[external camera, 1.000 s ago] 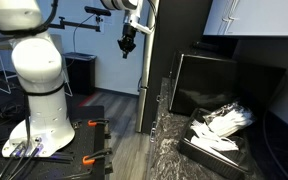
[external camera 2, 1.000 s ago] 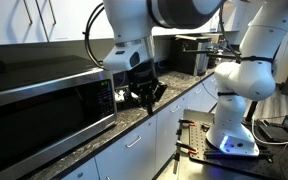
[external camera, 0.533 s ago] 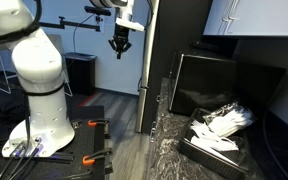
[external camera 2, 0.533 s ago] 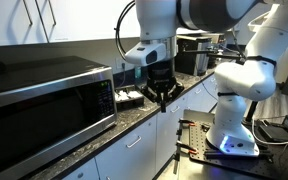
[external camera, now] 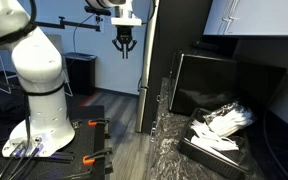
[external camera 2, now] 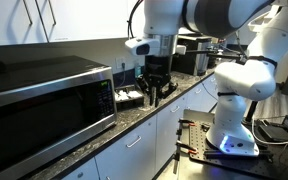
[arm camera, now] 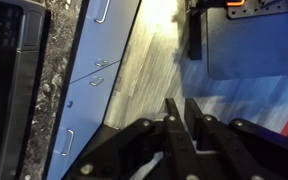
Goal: Close the microwave door
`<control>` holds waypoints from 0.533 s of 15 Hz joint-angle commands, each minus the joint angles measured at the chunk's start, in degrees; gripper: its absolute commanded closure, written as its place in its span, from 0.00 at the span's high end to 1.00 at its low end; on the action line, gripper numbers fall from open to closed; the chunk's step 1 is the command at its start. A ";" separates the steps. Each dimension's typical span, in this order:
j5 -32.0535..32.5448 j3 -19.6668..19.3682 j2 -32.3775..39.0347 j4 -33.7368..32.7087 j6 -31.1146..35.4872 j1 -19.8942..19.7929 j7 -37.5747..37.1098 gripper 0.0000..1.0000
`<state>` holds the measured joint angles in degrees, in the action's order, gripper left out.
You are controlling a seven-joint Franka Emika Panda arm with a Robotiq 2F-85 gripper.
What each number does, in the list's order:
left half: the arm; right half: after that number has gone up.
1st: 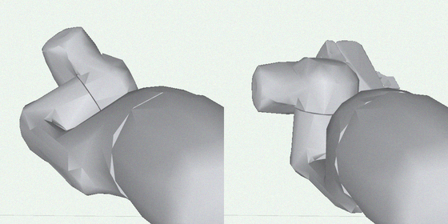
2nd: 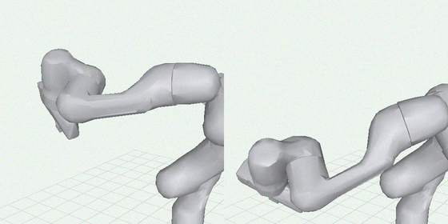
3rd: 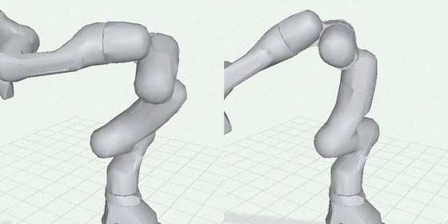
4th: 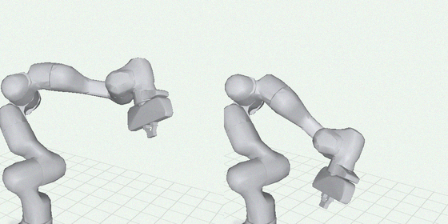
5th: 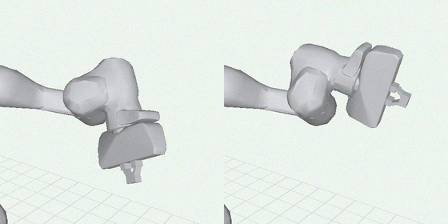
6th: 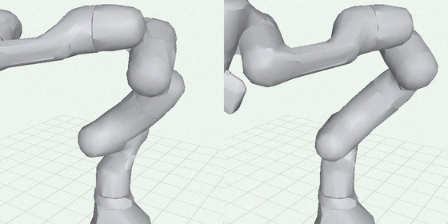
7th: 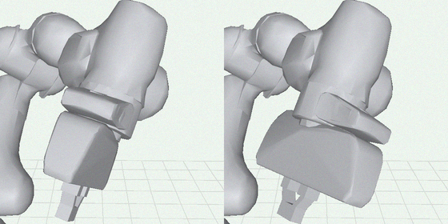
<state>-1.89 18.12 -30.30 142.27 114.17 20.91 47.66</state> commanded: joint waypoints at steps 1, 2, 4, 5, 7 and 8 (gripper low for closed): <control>4.70 -1.49 4.38 -2.18 5.18 -0.56 -6.01 0.49; 5.97 -1.76 6.15 -3.24 6.40 -0.87 -7.32 0.56; 7.95 -2.26 9.63 -5.21 8.86 -1.23 -9.45 0.71; 8.66 -2.34 11.17 -6.24 9.63 -1.43 -10.45 0.78; 9.65 -2.37 14.48 -8.51 11.43 -1.65 -12.19 0.93; 9.88 -2.38 15.64 -9.37 11.91 -1.67 -12.77 1.00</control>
<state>6.20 15.90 -19.79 137.25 124.64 19.41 37.94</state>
